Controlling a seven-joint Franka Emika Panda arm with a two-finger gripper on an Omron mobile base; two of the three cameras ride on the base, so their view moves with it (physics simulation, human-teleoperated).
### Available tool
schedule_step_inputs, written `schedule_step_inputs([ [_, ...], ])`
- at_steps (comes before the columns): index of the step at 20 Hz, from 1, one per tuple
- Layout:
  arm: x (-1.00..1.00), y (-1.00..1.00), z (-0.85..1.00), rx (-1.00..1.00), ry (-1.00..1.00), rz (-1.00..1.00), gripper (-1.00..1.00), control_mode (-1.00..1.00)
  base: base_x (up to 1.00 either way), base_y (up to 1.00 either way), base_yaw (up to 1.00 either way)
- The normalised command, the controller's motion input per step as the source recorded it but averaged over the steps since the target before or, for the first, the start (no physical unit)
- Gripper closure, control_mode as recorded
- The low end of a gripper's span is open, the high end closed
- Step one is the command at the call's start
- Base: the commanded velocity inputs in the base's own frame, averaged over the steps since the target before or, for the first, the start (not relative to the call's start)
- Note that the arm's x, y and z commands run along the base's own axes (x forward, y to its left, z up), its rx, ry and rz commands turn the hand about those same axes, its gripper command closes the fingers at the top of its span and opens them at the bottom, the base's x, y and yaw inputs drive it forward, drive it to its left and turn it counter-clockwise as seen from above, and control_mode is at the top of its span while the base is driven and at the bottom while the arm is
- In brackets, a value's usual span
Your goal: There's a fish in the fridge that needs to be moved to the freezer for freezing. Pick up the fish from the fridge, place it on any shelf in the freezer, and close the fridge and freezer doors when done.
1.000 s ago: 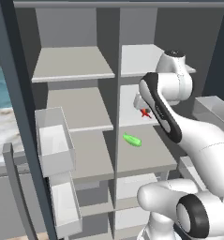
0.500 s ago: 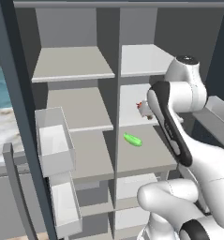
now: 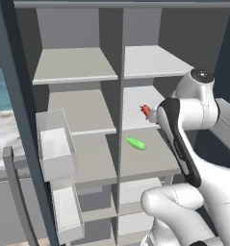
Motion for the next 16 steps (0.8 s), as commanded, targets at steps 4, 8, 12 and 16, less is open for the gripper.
schedule_step_inputs([
  [4, 0.28, -0.29, 0.00, 0.00, -0.06, 0.00, -1.00, -1.00, 0.00, 0.00, 0.00],
  [8, 0.42, 0.00, 0.00, 0.00, 0.00, -0.01, -1.00, -1.00, 0.00, 0.00, 0.00],
  [12, 0.48, -0.05, -0.07, 0.00, 0.00, 0.00, -1.00, -1.00, 0.00, 0.00, 0.00],
  [16, 0.40, -0.18, -0.15, 0.00, 0.00, 0.00, -1.00, -1.00, 0.00, 0.00, 0.00],
])
